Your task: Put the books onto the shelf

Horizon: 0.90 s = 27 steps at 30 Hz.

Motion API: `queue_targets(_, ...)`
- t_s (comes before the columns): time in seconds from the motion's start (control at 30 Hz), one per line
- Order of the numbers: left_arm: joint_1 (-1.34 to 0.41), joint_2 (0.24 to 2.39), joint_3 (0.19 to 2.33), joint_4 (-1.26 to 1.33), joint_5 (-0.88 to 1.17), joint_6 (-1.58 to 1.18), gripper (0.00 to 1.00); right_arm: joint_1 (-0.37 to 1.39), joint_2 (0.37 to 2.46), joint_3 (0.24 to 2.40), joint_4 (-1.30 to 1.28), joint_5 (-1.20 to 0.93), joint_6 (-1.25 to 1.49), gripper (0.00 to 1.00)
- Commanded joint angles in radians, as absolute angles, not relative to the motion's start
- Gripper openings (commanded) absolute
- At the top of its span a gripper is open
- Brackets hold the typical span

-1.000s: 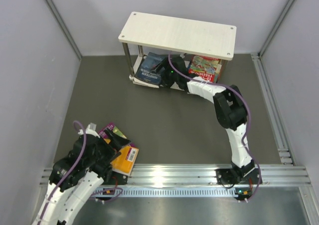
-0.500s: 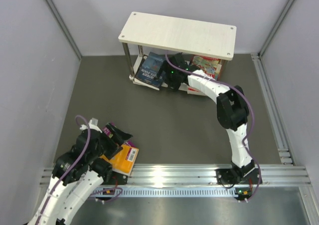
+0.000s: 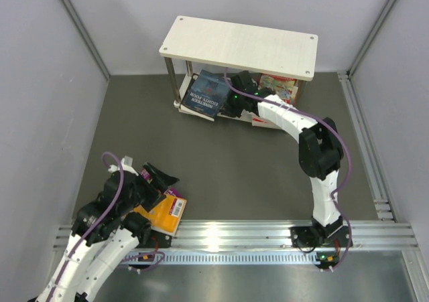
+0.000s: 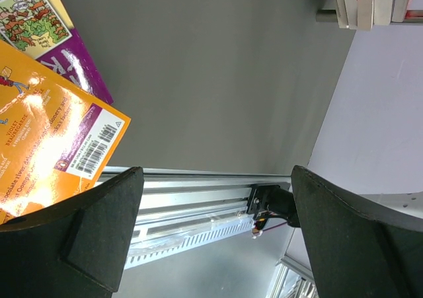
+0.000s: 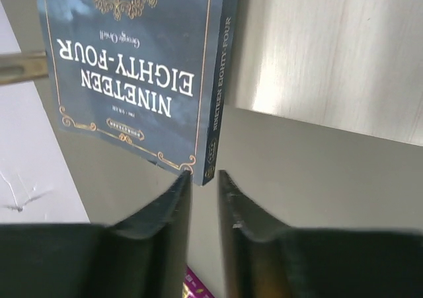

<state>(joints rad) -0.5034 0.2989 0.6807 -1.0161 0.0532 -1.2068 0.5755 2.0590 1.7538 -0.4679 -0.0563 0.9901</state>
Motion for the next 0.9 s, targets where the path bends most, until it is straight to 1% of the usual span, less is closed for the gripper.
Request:
queue_targets(0.0, -0.505, 0.293, 0.712, -1.009, 0.029, -1.213, 0.98, 0.564, 2.016, 1.830, -0.334, -0.005, 0.979, 0.19)
queue_targets(0.1, -0.505, 0.290, 0.712, -1.020, 0.031, -1.215, 0.98, 0.565, 2.036, 1.855, -0.354, 0.053, 0.976, 0.10)
queue_targets(0.2, -0.505, 0.285, 0.713, -1.031, 0.029, -1.215, 0.98, 0.563, 2.065, 1.900, -0.396, 0.110, 0.966, 0.05)
queue_targets(0.33, -0.505, 0.273, 0.713, -1.055, 0.022, -1.215, 0.98, 0.563, 2.118, 1.982, -0.455, 0.155, 0.946, 0.01)
queue_targets(0.47, -0.505, 0.249, 0.719, -1.088, 0.011, -1.218, 0.98, 0.563, 2.190, 2.063, -0.480, 0.167, 0.936, 0.00)
queue_targets(0.67, -0.506, 0.227, 0.723, -1.126, 0.009, -1.216, 0.98, 0.574, 2.246, 2.098, -0.473, 0.189, 0.939, 0.01)
queue_targets(0.73, -0.506, 0.230, 0.719, -1.123, 0.009, -1.215, 0.98, 0.584, 2.264, 2.098, -0.457, 0.166, 0.945, 0.06)
queue_targets(0.77, -0.506, 0.233, 0.719, -1.115, -0.020, -1.213, 0.99, 0.589, 2.270, 2.100, -0.451, 0.161, 0.945, 0.06)
queue_targets(0.87, -0.506, 0.245, 0.709, -1.092, -0.011, -1.210, 0.99, 0.606, 2.283, 2.094, -0.442, 0.156, 0.951, 0.07)
